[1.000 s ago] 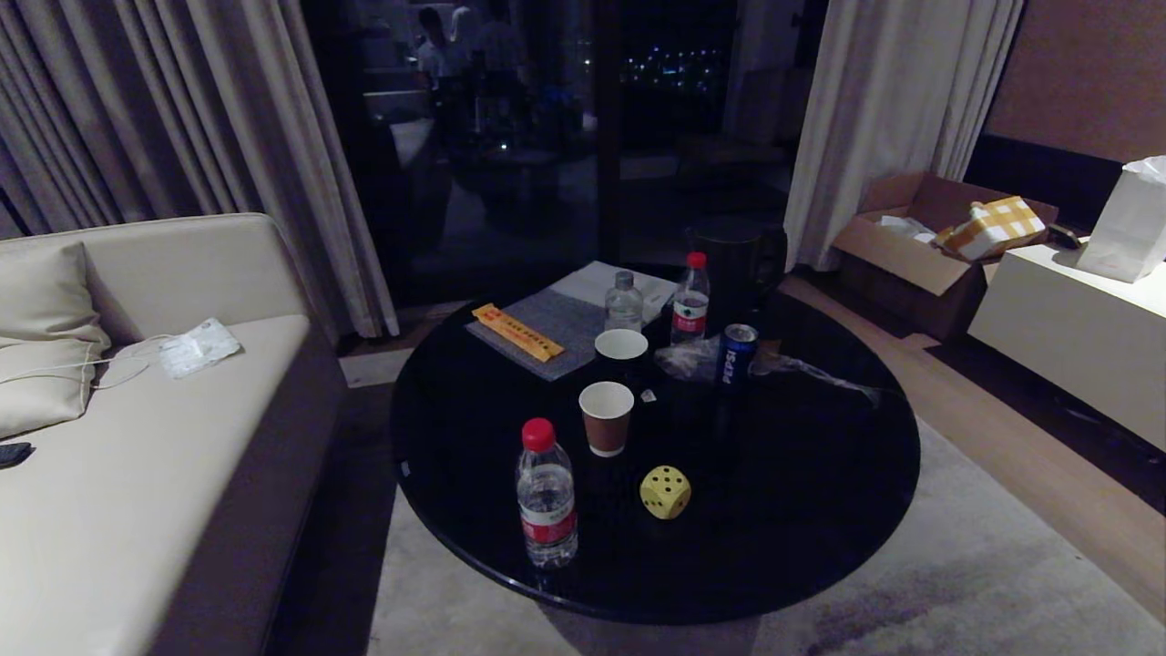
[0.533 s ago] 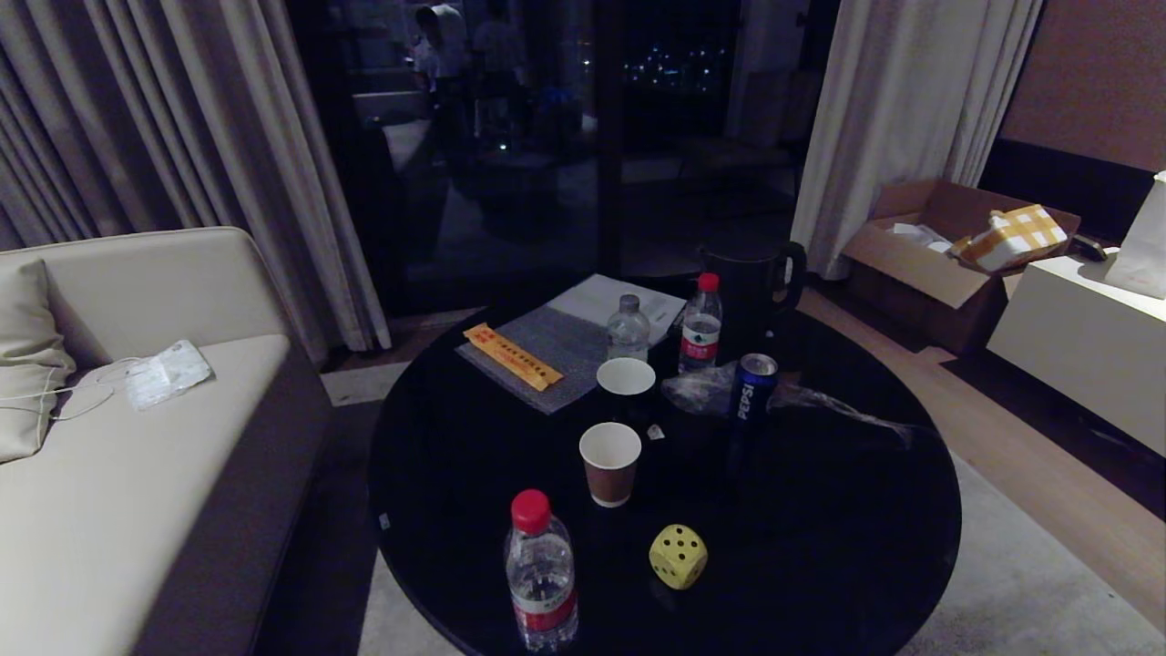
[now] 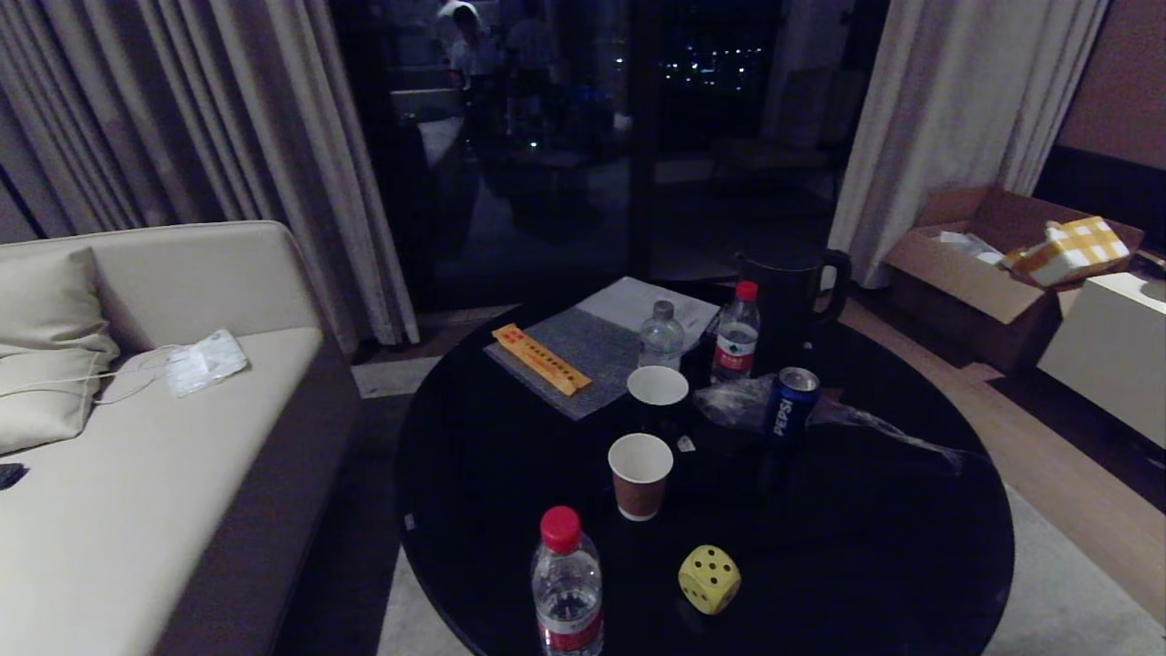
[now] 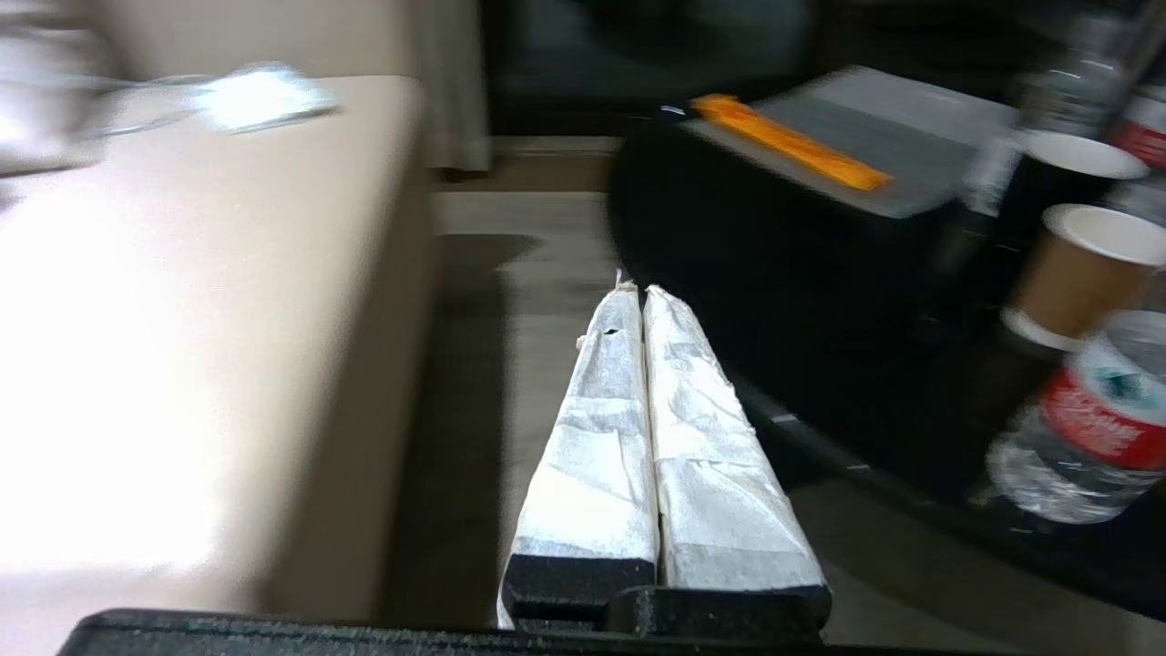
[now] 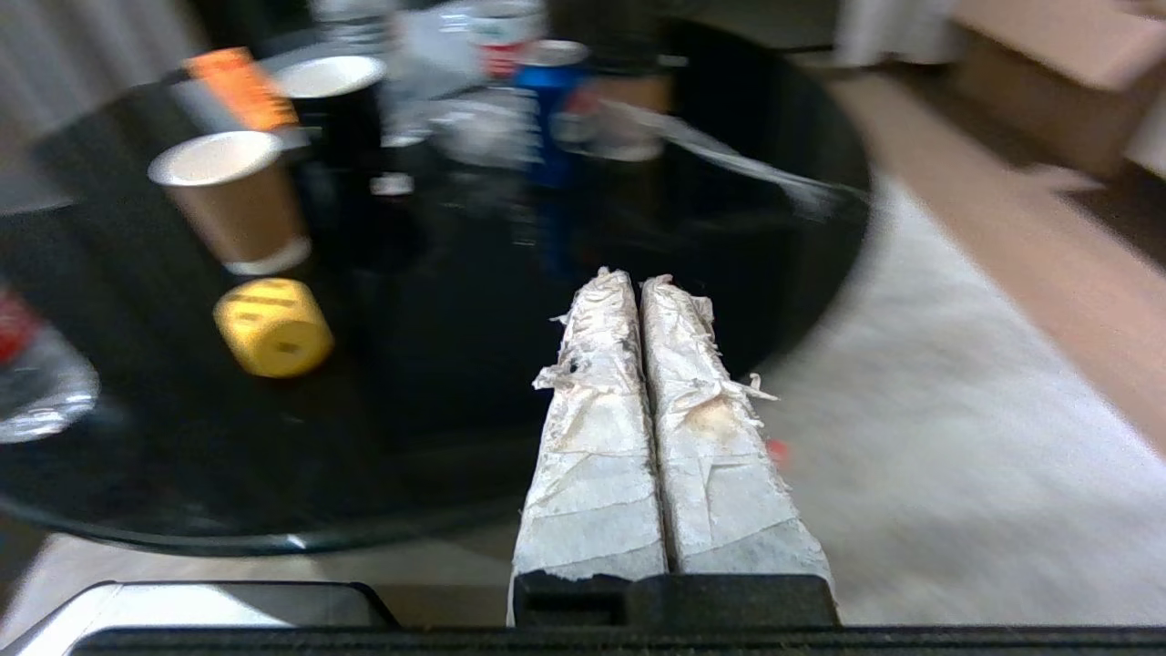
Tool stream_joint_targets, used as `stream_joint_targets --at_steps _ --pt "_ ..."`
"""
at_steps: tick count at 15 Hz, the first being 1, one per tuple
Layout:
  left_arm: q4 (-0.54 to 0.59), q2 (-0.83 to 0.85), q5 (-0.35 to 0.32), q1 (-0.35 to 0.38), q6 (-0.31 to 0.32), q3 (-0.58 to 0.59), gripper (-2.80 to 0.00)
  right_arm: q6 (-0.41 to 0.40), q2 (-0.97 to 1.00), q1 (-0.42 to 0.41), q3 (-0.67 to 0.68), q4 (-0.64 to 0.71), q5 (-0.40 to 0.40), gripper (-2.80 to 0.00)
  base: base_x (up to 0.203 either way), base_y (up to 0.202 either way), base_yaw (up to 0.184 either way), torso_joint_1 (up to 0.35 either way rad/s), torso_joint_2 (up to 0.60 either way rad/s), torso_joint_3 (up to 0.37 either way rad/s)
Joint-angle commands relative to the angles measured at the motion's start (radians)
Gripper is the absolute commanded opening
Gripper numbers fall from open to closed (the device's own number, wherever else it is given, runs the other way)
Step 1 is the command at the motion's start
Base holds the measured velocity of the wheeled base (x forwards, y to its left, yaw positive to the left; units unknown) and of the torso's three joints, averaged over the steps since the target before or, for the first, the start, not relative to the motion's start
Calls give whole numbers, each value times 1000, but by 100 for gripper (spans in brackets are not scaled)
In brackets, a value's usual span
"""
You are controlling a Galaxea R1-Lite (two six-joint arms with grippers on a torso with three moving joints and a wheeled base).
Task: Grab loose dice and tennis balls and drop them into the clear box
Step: Pick up toys out of the box
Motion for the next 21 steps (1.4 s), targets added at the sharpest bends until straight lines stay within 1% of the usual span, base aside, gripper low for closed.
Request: stream_joint_targets --at_steps 1,12,21 --pt "0 2 1 0 -2 2 -280 0 2 1 -1 0 0 -280 -1 -7 162 2 3 3" --pt "-1 2 4 0 -8 2 -280 -1 2 1 1 0 3 -280 -2 -7 160 1 2 2" --pt "-1 2 4 0 -8 2 -280 0 2 1 1 0 2 -280 0 0 10 0 -1 1"
